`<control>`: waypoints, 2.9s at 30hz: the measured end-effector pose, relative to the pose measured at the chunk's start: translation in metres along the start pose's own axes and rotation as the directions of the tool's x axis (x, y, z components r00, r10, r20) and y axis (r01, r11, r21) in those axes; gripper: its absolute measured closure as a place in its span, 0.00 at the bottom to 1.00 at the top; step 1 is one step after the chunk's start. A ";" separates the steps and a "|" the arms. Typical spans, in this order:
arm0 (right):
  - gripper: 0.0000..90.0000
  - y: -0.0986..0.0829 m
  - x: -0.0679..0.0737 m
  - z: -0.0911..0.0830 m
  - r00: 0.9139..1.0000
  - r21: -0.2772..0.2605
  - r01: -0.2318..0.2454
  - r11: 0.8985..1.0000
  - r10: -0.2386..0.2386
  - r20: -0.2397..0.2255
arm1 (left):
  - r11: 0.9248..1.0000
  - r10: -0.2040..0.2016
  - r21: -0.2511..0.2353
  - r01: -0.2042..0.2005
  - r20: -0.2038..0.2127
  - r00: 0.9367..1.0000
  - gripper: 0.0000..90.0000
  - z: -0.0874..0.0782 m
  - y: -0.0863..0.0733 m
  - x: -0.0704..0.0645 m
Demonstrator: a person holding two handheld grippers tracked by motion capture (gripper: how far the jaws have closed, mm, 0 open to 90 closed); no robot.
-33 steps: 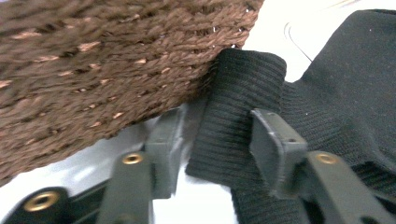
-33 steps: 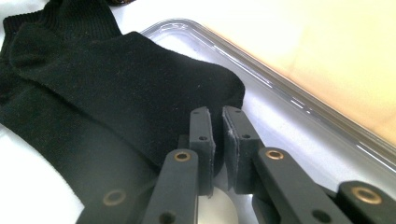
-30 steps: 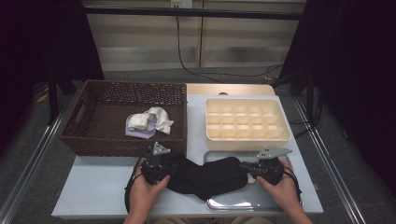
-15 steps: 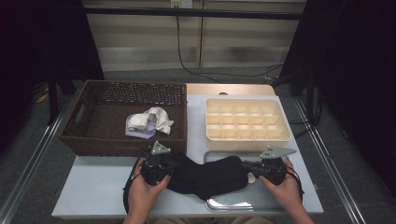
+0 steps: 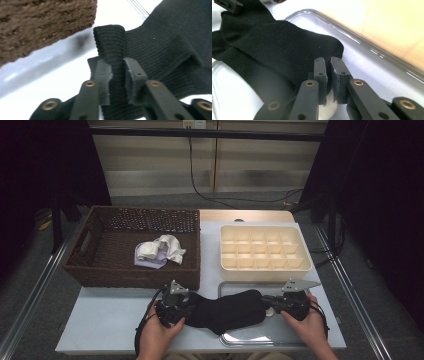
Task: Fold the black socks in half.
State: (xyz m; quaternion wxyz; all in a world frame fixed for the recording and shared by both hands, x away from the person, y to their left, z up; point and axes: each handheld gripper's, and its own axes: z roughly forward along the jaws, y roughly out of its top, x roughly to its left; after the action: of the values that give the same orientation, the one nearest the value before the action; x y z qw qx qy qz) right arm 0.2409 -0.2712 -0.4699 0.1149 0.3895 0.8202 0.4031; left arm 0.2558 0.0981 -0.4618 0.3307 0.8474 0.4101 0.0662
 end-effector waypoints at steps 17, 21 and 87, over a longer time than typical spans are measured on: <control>0.93 0.007 0.004 0.018 1.000 0.001 0.024 1.000 -0.024 -0.004 | 0.998 0.062 0.022 -0.060 -0.109 0.992 0.92 0.003 0.006 0.008; 0.93 0.009 0.005 0.021 1.000 -0.007 0.024 1.000 -0.024 0.003 | 0.999 0.038 -0.010 -0.040 -0.126 0.991 0.92 0.000 0.007 0.017; 0.97 0.016 0.008 -0.005 0.998 -0.032 -0.045 0.998 0.044 -0.042 | 0.995 -0.095 -0.041 0.095 0.008 0.995 0.89 -0.021 0.006 0.027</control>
State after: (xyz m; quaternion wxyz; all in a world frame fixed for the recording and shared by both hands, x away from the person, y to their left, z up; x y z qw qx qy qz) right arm 0.2419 -0.2627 -0.4539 0.0954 0.3971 0.8067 0.4271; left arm 0.2696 0.1261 -0.4466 0.3522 0.8201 0.4474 0.0565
